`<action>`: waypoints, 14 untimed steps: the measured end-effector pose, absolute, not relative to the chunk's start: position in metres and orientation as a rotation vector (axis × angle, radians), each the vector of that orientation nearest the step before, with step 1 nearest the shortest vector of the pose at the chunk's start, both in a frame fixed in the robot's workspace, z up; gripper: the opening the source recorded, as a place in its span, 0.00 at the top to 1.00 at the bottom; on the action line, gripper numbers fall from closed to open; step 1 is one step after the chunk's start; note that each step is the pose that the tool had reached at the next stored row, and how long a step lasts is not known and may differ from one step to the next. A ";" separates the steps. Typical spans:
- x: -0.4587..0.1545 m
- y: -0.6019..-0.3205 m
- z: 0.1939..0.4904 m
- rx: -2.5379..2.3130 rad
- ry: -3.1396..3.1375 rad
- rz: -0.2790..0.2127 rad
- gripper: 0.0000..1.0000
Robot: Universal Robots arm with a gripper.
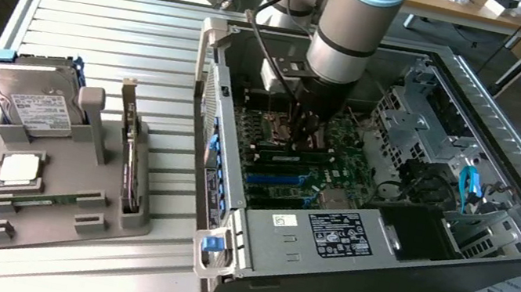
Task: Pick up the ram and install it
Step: 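Press down the ram until it locks into place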
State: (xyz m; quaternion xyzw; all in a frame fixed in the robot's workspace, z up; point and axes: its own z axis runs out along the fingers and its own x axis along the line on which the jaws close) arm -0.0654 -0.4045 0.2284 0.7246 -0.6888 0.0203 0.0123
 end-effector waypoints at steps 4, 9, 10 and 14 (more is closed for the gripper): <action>-0.065 -0.404 0.252 2.260 -2.148 0.063 0.89; -0.065 -0.404 0.273 2.260 -2.148 0.063 0.89; -0.065 -0.404 0.277 2.260 -2.148 0.063 0.89; -0.065 -0.404 0.287 2.260 -2.148 0.063 0.89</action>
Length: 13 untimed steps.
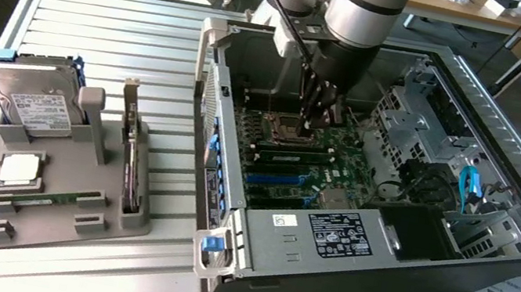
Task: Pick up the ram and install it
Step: 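Press down the ram until it locks into place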
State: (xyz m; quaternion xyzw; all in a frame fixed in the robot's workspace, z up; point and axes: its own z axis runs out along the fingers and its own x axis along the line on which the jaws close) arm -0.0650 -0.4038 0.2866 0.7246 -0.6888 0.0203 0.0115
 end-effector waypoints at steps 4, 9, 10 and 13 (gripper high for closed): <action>-0.065 -0.404 0.287 2.260 -2.148 0.063 0.89; -0.065 -0.404 0.287 2.260 -2.148 0.063 0.89; -0.065 -0.404 0.287 2.260 -2.148 0.063 0.89; -0.065 -0.404 0.287 2.260 -2.148 0.063 0.89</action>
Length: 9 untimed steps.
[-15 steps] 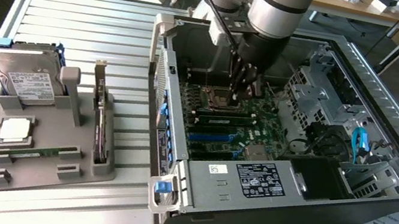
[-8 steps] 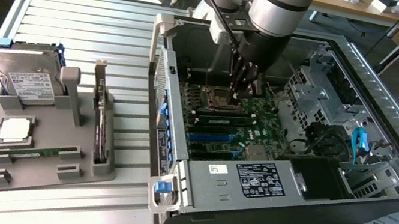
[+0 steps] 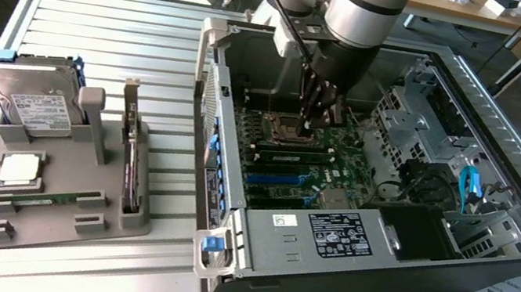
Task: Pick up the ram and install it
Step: 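Press down the ram until it locks into place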
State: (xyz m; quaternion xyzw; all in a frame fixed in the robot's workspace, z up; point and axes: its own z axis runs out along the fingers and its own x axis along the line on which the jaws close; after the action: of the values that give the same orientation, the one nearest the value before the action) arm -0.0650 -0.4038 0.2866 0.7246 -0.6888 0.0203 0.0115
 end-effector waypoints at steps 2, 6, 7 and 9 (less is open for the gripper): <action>-0.065 -0.404 0.287 2.266 -2.141 0.063 0.89; -0.065 -0.404 0.287 2.237 -2.170 0.064 0.89; -0.065 -0.404 0.287 2.220 -2.187 0.064 0.89; -0.065 -0.404 0.287 2.182 -2.222 0.065 0.89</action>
State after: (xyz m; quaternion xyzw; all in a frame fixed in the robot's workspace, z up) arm -0.0651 -0.4039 0.2866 0.7004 -0.7134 0.0209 0.0133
